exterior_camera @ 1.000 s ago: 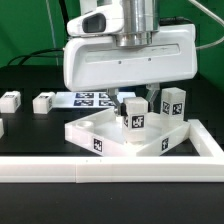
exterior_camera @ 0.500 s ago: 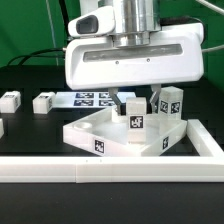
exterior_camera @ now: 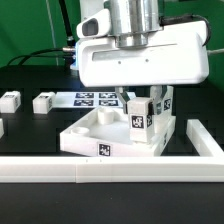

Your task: Assemble square table

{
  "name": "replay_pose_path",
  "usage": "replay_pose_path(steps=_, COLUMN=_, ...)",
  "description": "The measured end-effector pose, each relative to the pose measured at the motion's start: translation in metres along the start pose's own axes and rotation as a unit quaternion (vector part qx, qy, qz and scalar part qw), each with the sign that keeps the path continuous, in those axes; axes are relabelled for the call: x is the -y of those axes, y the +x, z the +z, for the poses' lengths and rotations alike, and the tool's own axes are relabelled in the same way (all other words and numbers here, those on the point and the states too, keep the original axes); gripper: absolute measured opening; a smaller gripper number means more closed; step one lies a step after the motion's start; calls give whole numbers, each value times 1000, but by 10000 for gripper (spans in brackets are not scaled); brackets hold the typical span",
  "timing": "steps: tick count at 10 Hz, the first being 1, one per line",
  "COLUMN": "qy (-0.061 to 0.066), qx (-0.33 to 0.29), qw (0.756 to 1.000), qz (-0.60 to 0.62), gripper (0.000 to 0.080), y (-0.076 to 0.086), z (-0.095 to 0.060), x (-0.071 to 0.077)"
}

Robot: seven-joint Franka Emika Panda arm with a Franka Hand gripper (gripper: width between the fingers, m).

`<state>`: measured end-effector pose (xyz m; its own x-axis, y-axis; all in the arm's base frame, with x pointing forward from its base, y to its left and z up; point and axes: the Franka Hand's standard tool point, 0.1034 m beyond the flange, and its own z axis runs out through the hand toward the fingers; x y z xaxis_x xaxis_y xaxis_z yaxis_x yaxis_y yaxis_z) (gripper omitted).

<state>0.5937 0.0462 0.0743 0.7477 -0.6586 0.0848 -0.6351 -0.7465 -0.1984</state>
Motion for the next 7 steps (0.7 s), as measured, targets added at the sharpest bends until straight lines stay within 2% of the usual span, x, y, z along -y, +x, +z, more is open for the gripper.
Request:
replay_pose_path(steps=4, qy=4, qx=6, qw=986, qz=169, gripper=291, y=-10, z=1, x=9)
replay_pose_path(steps=7, qy=4, qx=7, qw=981, qz=193, gripper=291, y=-11, z=2, x=10)
